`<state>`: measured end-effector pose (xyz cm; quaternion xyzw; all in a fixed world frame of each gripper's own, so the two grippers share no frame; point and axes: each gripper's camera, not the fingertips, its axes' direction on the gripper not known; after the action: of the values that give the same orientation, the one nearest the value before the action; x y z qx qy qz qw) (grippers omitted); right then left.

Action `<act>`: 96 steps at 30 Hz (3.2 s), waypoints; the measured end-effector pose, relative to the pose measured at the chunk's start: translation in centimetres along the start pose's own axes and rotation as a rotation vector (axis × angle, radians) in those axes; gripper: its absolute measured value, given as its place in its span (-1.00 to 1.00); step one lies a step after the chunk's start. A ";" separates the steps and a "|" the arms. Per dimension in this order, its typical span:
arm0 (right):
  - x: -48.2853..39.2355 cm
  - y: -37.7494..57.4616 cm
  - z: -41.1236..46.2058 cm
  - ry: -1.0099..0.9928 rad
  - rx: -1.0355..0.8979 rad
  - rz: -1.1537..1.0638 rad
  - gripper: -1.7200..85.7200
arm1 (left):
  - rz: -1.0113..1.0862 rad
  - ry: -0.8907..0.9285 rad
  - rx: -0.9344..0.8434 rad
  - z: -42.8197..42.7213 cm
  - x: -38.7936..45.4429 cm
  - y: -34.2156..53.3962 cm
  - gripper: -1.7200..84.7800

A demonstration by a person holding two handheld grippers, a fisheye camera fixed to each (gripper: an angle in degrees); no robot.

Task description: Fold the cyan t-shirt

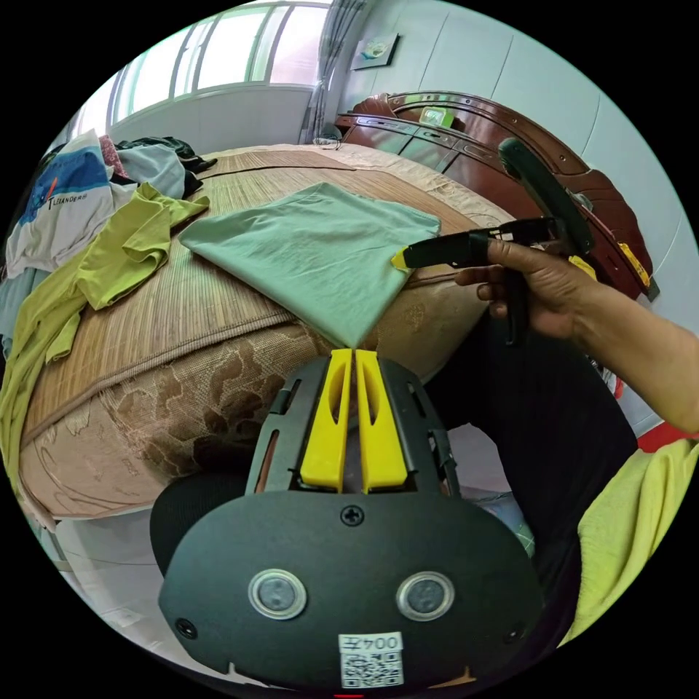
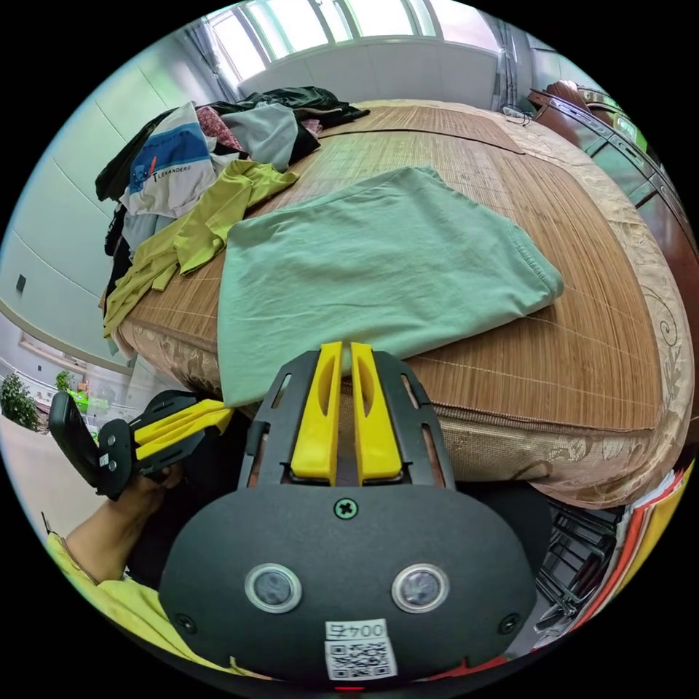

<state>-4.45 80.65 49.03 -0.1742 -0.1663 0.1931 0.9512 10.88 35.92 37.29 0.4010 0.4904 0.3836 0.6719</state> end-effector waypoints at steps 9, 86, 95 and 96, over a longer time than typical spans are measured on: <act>0.9 3.1 -4.7 -0.052 0.032 -0.021 -0.84 | -0.059 0.044 0.023 -2.7 -2.2 -1.7 -0.95; 21.9 -16.2 -26.4 -0.938 -0.040 0.551 -0.96 | -0.946 0.869 0.225 -32.7 -32.1 -25.2 -0.44; 22.3 -14.5 -30.4 -1.038 -0.040 0.590 -0.96 | -0.982 0.964 0.327 -31.3 -33.1 -27.8 -0.43; 22.1 -13.8 -30.4 -1.037 -0.050 0.585 -0.96 | -0.982 0.975 0.335 -31.1 -33.2 -28.0 -0.43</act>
<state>30.74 69.94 33.09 -0.1181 -0.5587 0.5032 0.6486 -23.20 0.08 17.17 0.0143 0.9116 0.0917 0.4003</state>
